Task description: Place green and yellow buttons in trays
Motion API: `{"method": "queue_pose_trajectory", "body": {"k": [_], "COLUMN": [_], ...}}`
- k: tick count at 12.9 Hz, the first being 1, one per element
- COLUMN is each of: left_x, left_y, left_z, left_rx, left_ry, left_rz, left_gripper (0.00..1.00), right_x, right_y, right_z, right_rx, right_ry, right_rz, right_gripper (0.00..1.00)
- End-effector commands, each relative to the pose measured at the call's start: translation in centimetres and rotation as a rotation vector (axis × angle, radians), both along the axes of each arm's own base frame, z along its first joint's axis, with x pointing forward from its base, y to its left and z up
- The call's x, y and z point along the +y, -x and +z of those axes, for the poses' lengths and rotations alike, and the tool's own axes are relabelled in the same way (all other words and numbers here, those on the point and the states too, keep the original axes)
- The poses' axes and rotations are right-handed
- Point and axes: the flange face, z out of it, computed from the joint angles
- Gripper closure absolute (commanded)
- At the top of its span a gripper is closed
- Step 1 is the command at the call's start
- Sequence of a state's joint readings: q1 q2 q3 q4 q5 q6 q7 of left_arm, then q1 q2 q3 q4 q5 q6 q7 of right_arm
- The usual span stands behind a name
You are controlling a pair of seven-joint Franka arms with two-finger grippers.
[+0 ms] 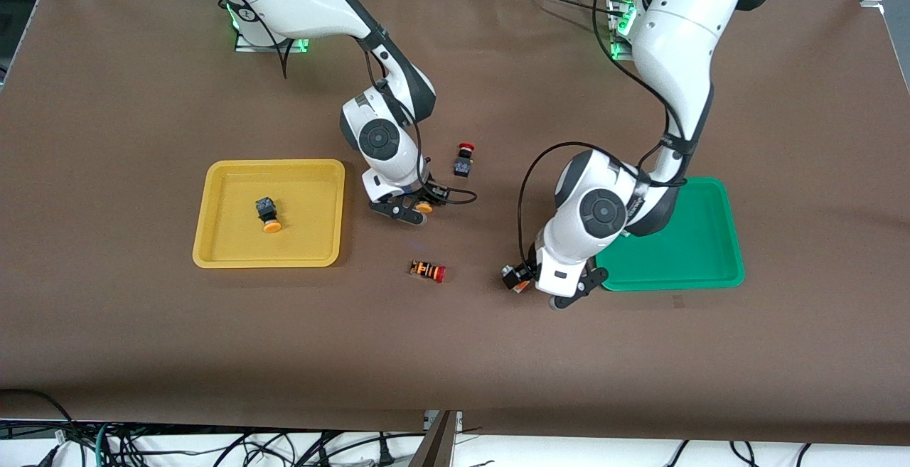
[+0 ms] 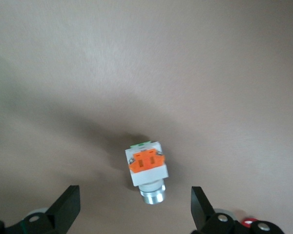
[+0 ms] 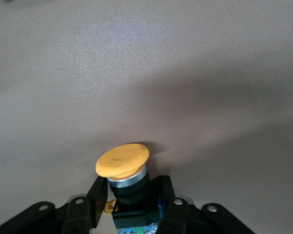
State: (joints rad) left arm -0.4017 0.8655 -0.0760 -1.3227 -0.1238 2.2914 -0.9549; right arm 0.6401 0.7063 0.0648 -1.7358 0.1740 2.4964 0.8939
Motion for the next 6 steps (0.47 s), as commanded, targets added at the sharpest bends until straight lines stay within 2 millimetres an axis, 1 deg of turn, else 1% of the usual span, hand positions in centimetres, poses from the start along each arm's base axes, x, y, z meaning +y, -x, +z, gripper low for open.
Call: {"method": "queue_pose_trajectory", "body": {"k": [1, 2, 3, 4, 5, 6], "left_x": [-0.9, -1.2, -1.4, -1.4, -1.5, -1.4], "left_y": [-0.5, -0.4, -0.4, -0.6, -0.6, -0.6], "left_z": [-1.7, -2.7, -3.8, -4.1, -4.2, -4.4], "left_rx": [-0.026, -0.043, -0.068, -0.092, -0.104, -0.101], "left_ry": [-0.004, 0.004, 0.009, 0.02, 0.024, 0.023], "left_rz": [-0.004, -0.001, -0.003, 0.005, 0.006, 0.007], "left_gripper": [0.0, 0.0, 0.01, 0.01, 0.03, 0.23], "right_x": [-2.4, -3.9, -6.0, -8.3, -10.9, -13.8], "right_y": [-1.6, -2.5, -3.6, -4.5, -5.4, -6.5], "right_z": [2.8, 4.5, 5.6, 6.7, 7.2, 8.0], "right_rx": [0.02, 0.022, 0.03, 0.054, 0.075, 0.074], "right_ry": [0.044, 0.06, 0.083, 0.109, 0.131, 0.145], "right_rz": [0.062, 0.107, 0.151, 0.205, 0.256, 0.304], "right_gripper": [0.8, 0.8, 0.8, 0.8, 0.8, 0.79]}}
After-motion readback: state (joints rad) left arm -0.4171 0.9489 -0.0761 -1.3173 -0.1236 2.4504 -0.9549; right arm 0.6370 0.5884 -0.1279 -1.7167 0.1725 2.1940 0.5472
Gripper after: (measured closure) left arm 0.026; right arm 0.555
